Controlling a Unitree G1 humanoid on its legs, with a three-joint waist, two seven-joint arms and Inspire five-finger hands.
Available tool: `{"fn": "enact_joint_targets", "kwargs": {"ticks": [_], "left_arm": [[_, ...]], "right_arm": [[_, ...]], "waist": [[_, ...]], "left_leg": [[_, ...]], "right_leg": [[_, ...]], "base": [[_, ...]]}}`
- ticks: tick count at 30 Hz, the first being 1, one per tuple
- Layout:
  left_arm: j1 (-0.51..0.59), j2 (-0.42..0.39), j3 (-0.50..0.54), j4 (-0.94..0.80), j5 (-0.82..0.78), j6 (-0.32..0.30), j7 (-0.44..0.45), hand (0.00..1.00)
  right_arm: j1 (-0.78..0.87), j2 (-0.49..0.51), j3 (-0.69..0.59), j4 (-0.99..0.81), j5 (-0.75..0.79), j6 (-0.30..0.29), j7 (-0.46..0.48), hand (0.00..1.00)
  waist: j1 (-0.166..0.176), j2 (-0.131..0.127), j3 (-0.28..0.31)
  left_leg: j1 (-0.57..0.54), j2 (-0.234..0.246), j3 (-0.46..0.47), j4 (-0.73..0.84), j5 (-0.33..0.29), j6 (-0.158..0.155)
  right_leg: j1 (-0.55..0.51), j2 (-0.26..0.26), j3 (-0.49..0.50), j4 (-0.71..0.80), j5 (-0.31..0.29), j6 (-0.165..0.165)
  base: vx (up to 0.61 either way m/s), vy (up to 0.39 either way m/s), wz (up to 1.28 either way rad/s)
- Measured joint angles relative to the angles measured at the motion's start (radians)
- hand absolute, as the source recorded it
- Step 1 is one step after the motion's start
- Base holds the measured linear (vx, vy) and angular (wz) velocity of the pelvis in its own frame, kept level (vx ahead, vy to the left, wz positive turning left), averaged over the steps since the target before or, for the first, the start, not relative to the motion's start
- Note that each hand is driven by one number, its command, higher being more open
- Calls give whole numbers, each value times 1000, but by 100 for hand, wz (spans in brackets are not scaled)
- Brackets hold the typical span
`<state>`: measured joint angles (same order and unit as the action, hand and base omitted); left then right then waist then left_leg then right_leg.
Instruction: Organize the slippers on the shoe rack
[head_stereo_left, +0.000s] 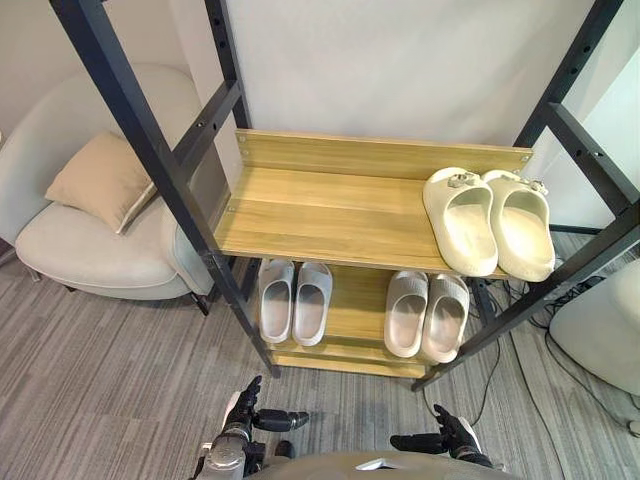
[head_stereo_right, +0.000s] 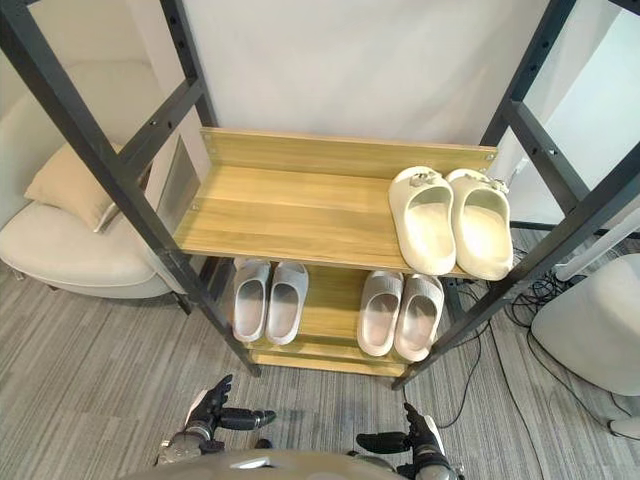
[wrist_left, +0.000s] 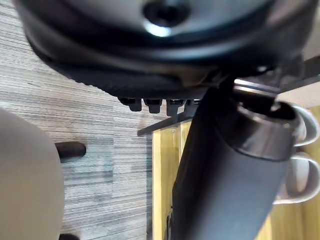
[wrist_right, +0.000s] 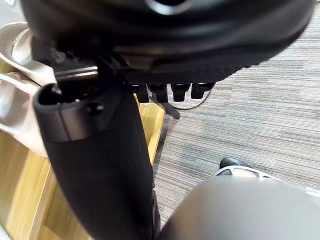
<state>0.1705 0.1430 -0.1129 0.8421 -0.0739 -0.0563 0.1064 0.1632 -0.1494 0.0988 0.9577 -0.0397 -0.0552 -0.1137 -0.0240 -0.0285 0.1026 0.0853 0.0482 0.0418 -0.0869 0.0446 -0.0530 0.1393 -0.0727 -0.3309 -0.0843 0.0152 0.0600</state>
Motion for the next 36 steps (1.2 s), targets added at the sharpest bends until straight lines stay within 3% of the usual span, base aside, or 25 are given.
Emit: {"fn": "enact_joint_targets", "kwargs": {"ticks": [4, 6, 9, 10, 11, 13, 14, 16, 17, 18, 19, 20, 22, 23, 25, 27, 29, 30, 31, 33, 34, 35, 36], "left_arm": [[-10, -25, 61, 20, 5, -1, 20, 100], [-32, -25, 69, 37, 5, -2, 27, 100], [-67, -21, 71, 57, 5, -1, 37, 100], [-73, -21, 74, 53, 5, -4, 39, 100], [-77, -25, 91, 52, 5, -9, 41, 100], [-72, -22, 96, 51, 3, -9, 48, 100], [-73, -22, 113, 41, -7, -9, 58, 100], [-81, -23, 122, 31, -6, -13, 63, 100], [-84, -33, 121, 31, -9, -14, 63, 100], [-84, -35, 120, 31, -10, -14, 63, 100], [-100, -60, 119, 46, -16, -15, 64, 100], [-108, -81, 116, 52, -17, -14, 65, 100], [-109, -81, 88, 53, -17, -21, 67, 100], [-118, -81, 78, 56, -16, -25, 68, 100], [-129, -70, 78, 57, -15, -31, 68, 100], [-130, -71, 80, 62, -15, -36, 75, 100], [-124, -74, 79, 71, -15, -44, 80, 100], [-122, -77, 78, 84, -15, -45, 81, 100], [-122, -80, 77, 89, -14, -44, 81, 100], [-120, -78, 62, 86, -12, -44, 79, 100], [-115, -61, 44, 86, -11, -44, 76, 100], [-115, -52, 44, 89, -6, -42, 74, 100], [-114, -61, 46, 108, 6, -37, 68, 100]], "right_arm": [[-40, -7, 1, 8, 0, 0, -1, 100], [-77, -7, 2, 21, -1, 1, -2, 100], [-99, -1, 6, 20, -8, 1, -4, 100], [-102, -2, 10, 18, -8, 1, -5, 100], [-107, -5, 10, 17, -8, 1, -3, 100], [-105, -3, 11, 22, -8, 0, -3, 100], [-107, 9, 12, 22, -8, -7, -4, 100], [-135, 27, 42, 18, -7, -17, -5, 100], [-156, 29, 60, 15, -5, -19, -3, 100], [-157, 30, 61, 15, -4, -19, -3, 100], [-181, 32, 71, 17, 2, -21, -3, 100], [-186, 32, 80, 18, 2, -20, -4, 100], [-178, 36, 82, 17, 2, -20, -4, 100], [-178, 36, 73, 17, 3, -20, -7, 100], [-185, 43, 40, 17, 2, -21, -11, 100], [-181, 20, 0, 20, 2, -19, -28, 100], [-179, 6, 0, 20, 2, -19, -29, 100], [-173, 3, 0, 19, 2, -19, -28, 100], [-170, 5, 0, 19, 1, -19, -26, 100], [-170, 13, -1, 19, 0, -13, -20, 100], [-157, 34, -1, 21, 0, -10, -14, 100], [-155, 56, -5, 17, 0, -14, -13, 100], [-153, 66, -28, 17, 0, -18, -13, 100]], "waist": [[16, 9, 16], [20, 9, 43], [19, -10, 67], [20, -8, 69], [19, -11, 74], [30, -15, 75], [53, -17, 73], [73, -23, 77], [78, 2, 76], [79, 5, 76], [85, 43, 94], [90, 73, 105], [90, 99, 113], [85, 97, 123], [80, 78, 133], [77, 60, 138], [77, 67, 134], [75, 76, 128], [71, 89, 120], [70, 85, 112], [62, 56, 90], [57, 47, 82], [46, 56, 85]], "left_leg": [[-1, 11, 57, 1, -6, -1], [-6, 15, 82, 8, -7, 0], [-99, 5, 64, 131, -37, 25], [-146, 12, 45, 175, -50, 38], [-185, -1, 10, 208, -54, 32], [-207, -6, -28, 234, -49, 25], [-229, -7, -52, 239, -34, 9], [-279, -10, -78, 241, 5, -13], [-313, 0, -101, 207, 47, -25], [-316, 1, -104, 204, 50, -26], [-334, 22, -134, 163, 98, -39], [-334, 41, -168, 123, 128, -34], [-337, 64, -174, 96, 119, -41], [-337, 86, -115, 54, 37, -31], [-355, 83, -2, 83, 33, -26], [-360, 36, 31, 269, 26, -24], [-335, 28, 35, 357, -2, -28], [-301, 45, 65, 399, -64, -15], [-292, 64, 102, 405, -81, -11], [-299, 57, 147, 361, -55, 13], [-276, 23, 134, 235, 12, 7], [-240, 17, 180, 166, 5, 17], [-164, 35, 271, 160, -33, 7]], "right_leg": [[-51, 2, 62, 42, -1, -5], [-103, -5, 87, 131, -33, -6], [-210, -46, 92, 312, -87, 0], [-218, -48, 96, 321, -101, 21], [-263, -80, 103, 512, -204, 14], [-258, -89, 115, 666, -262, 20], [-235, -84, 134, 714, -278, 24], [-231, -44, 204, 640, -319, 20], [-227, -7, 224, 553, -333, -1], [-225, -5, 224, 544, -335, -4], [-218, 30, 209, 483, -335, -47], [-218, 54, 171, 474, -322, -61], [-197, 76, 117, 450, -307, -80], [-171, 77, 49, 381, -265, -97], [-173, 42, -11, 363, -246, -114], [-190, -23, -74, 362, -232, -106], [-191, -39, -100, 349, -214, -98], [-192, -45, -128, 338, -200, -89], [-194, -46, -154, 344, -198, -85], [-193, -38, -193, 342, -192, -84], [-183, -52, -235, 272, -168, -67], [-167, -57, -276, 228, -135, -65], [-132, -65, -327, 223, -126, -51]], "base": [[-14, 39, -47], [-22, 23, -36], [-96, 7, 16], [-147, -77, 68], [-127, -112, 83], [-74, -150, 69], [-136, -188, 49], [-180, -153, 44], [-216, -143, 30], [-284, -191, 39], [-284, -184, 52], [-332, -195, 85], [-241, -134, 93], [-190, -96, 115], [-186, -71, 113], [-131, 25, 91], [-52, 77, 61], [-38, 119, 75], [-70, 161, 91], [-96, 129, 93], [-72, 71, 98], [-21, 122, 141], [41, 97, 114]]}}
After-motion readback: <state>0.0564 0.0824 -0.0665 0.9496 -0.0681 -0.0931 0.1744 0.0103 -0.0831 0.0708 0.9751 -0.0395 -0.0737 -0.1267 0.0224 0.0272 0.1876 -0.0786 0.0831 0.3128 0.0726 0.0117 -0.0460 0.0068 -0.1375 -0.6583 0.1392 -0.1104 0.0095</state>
